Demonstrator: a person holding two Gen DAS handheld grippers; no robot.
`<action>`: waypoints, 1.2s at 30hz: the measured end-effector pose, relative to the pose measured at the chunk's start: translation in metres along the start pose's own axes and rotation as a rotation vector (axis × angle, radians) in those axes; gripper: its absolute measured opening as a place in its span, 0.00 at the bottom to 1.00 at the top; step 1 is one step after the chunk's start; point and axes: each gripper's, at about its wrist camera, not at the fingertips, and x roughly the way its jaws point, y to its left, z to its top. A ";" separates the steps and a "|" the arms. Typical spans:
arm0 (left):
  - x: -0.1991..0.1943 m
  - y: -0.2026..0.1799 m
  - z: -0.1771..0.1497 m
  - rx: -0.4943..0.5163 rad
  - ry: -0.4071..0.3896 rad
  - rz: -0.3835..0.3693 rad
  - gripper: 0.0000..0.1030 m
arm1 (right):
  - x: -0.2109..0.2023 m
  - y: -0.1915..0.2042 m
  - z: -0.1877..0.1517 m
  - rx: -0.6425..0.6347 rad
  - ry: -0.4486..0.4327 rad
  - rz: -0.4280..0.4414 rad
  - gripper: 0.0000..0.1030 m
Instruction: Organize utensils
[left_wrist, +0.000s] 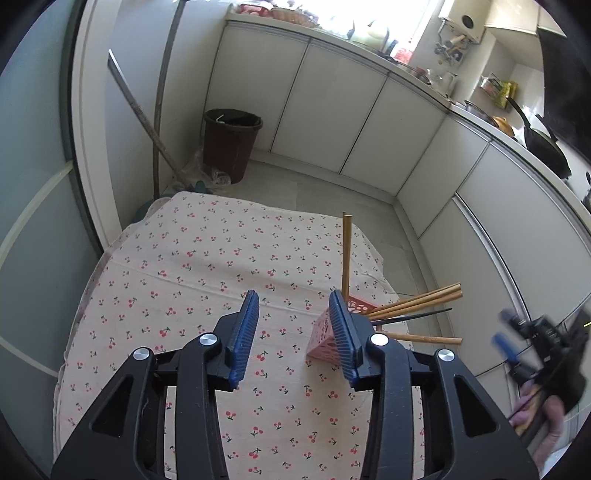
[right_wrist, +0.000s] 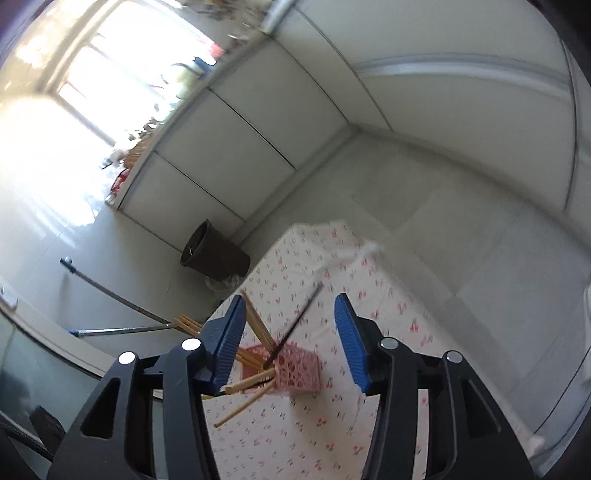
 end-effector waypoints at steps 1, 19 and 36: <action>0.001 0.001 0.000 -0.008 0.008 -0.005 0.39 | 0.015 -0.021 -0.001 0.103 0.068 0.022 0.51; -0.019 -0.028 -0.015 0.096 -0.068 -0.023 0.66 | -0.018 -0.007 -0.018 -0.055 -0.054 -0.046 0.63; -0.101 -0.079 -0.116 0.337 -0.325 0.087 0.93 | -0.149 0.030 -0.145 -0.515 -0.325 -0.264 0.93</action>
